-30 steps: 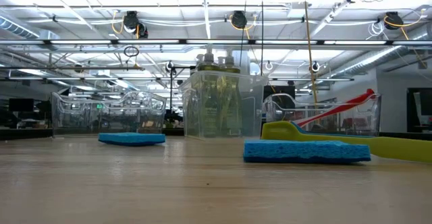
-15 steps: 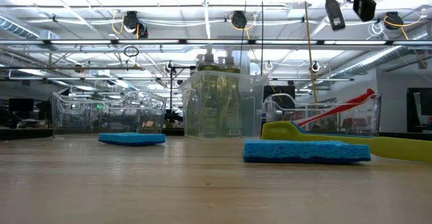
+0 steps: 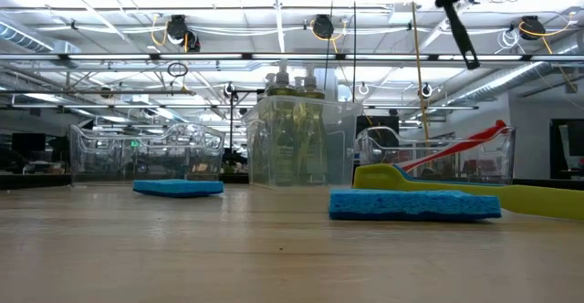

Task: Pick & Place Kitchen Sink Supplies
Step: Put the gray dish brush into the right transparent bin

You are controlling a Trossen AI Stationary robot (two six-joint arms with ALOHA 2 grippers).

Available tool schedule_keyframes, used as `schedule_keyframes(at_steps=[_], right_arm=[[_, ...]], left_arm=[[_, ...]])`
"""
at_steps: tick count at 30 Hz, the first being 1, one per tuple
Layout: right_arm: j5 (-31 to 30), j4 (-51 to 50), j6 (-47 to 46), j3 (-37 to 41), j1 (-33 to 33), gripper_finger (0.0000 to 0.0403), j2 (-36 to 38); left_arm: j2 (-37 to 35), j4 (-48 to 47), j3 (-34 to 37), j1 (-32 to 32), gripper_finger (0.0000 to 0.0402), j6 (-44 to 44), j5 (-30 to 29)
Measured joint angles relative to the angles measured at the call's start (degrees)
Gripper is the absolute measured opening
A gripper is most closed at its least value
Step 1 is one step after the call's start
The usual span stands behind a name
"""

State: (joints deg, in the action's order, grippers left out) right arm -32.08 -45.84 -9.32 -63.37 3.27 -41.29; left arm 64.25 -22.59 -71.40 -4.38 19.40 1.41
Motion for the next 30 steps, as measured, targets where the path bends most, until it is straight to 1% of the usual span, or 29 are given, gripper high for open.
schedule_keyframes(at_steps=[5, 9, 11, 14, 17, 22, 26, 30], right_arm=[[0.46, -0.50, 11.04, 0.00, 7.53, 0.0010, -5.97], [0.99, -1.28, 15.91, 0.04, 12.97, 0.0019, -11.76], [3.55, -1.33, 17.63, 0.05, 15.68, 0.0020, -14.67], [9.70, -1.40, 18.61, 0.07, 19.31, 0.0013, -18.64], [13.78, -1.41, 19.04, 0.07, 22.34, 0.0009, -21.70], [16.27, -2.09, 19.03, 0.09, 25.59, 0.0017, -25.07], [20.08, -2.46, 19.05, 0.53, 26.83, 0.0014, -26.70], [20.33, -2.37, 19.61, 2.56, 26.84, 0.0011, -28.09]], left_arm=[[0.00, -0.02, 0.00, -0.02, 0.0072, 0.24, -1.94], [-0.01, -0.04, 0.00, -0.02, 0.0072, 0.25, -1.94], [0.00, -0.12, 0.00, -0.02, 0.0072, 0.28, -1.91], [0.00, -0.37, 0.00, -0.02, 0.0072, 0.40, -1.55], [0.00, -0.42, 0.00, -0.02, 0.0072, 0.40, -1.49], [0.00, -0.96, 0.00, -0.02, 0.0072, 0.40, -1.50], [0.00, -1.62, 0.00, -0.02, 0.0072, 0.40, -1.51], [0.00, -1.63, 0.00, 0.00, 0.0072, 0.37, -1.53]])
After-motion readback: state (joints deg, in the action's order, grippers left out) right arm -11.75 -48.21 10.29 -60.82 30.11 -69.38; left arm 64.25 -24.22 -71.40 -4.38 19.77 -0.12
